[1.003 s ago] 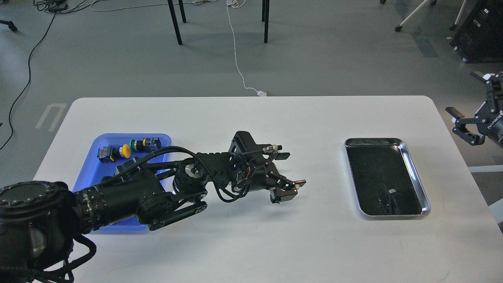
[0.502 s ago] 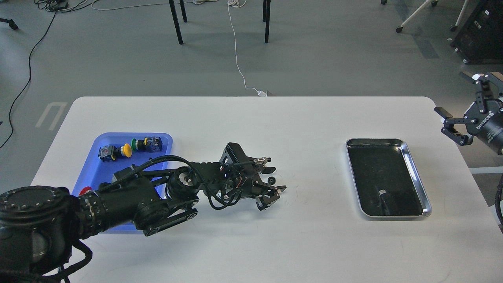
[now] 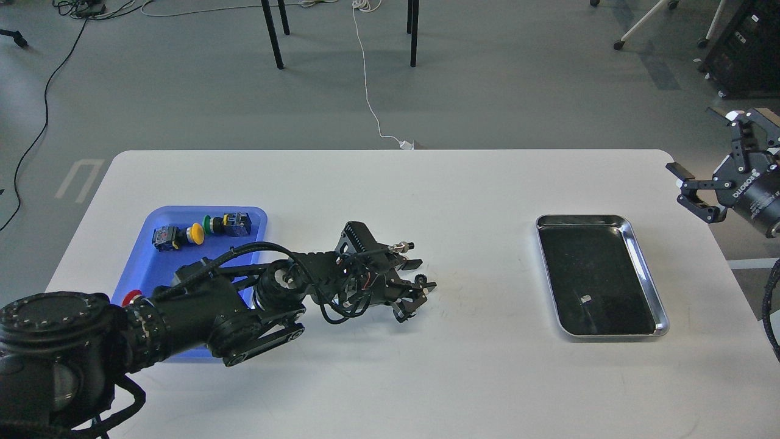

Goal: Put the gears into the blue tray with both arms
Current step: 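Carry the ring over the blue tray and lower it, then release the ring in the blue tray and raise the left arm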

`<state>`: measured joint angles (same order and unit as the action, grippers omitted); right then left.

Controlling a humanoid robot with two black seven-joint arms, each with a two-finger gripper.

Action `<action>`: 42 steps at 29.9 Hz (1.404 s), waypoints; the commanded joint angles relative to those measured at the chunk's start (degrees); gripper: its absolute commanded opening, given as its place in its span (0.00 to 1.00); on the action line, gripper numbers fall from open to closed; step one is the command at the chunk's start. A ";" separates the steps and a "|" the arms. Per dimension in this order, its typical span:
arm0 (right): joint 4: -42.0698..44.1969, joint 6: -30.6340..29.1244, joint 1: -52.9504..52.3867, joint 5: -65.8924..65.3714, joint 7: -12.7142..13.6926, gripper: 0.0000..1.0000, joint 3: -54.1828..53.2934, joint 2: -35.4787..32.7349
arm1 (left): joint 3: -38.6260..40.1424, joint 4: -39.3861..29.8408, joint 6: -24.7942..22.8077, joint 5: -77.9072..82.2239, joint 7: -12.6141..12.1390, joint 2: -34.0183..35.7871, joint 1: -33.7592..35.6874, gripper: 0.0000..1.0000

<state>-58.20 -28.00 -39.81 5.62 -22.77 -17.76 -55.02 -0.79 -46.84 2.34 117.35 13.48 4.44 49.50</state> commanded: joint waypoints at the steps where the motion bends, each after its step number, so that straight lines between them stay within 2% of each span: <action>1: 0.02 0.00 -0.01 0.00 0.00 0.97 -0.08 0.00 | 0.00 0.00 0.03 0.07 0.14 0.22 -0.10 0.25; 3: 0.02 0.00 -0.01 0.00 0.00 0.97 -0.34 0.00 | 0.00 0.00 0.03 -0.01 0.32 0.39 -0.10 0.21; 13: 0.11 0.00 -0.01 0.00 0.00 0.97 -1.48 0.09 | 1.32 -1.49 0.38 -1.24 0.40 2.23 -0.10 0.20; 21: 0.19 0.00 -0.01 -0.09 0.00 0.97 -2.19 0.09 | 2.11 -10.37 2.32 -12.40 0.75 17.60 4.20 0.20; 27: 0.19 0.00 0.08 -0.09 0.00 0.97 -2.98 0.26 | 1.68 -11.43 4.24 -12.85 6.29 30.52 3.15 0.20; 33: 0.11 0.00 -0.01 -0.09 0.00 0.97 -2.98 0.27 | 1.06 -12.04 8.11 -12.58 7.43 38.09 -2.29 0.21; 35: 0.11 0.00 0.00 -0.09 0.00 0.97 -2.98 0.27 | 1.06 -12.05 8.82 -12.49 8.22 38.80 -3.79 0.22; 42: -0.86 0.00 -0.01 -0.09 0.00 0.97 -3.24 -0.26 | 0.97 -11.70 9.08 -11.88 8.40 38.71 -6.86 0.23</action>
<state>-58.58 -28.00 -39.81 5.53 -22.76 -20.75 -55.05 0.22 -58.88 11.42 105.09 21.85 43.23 43.97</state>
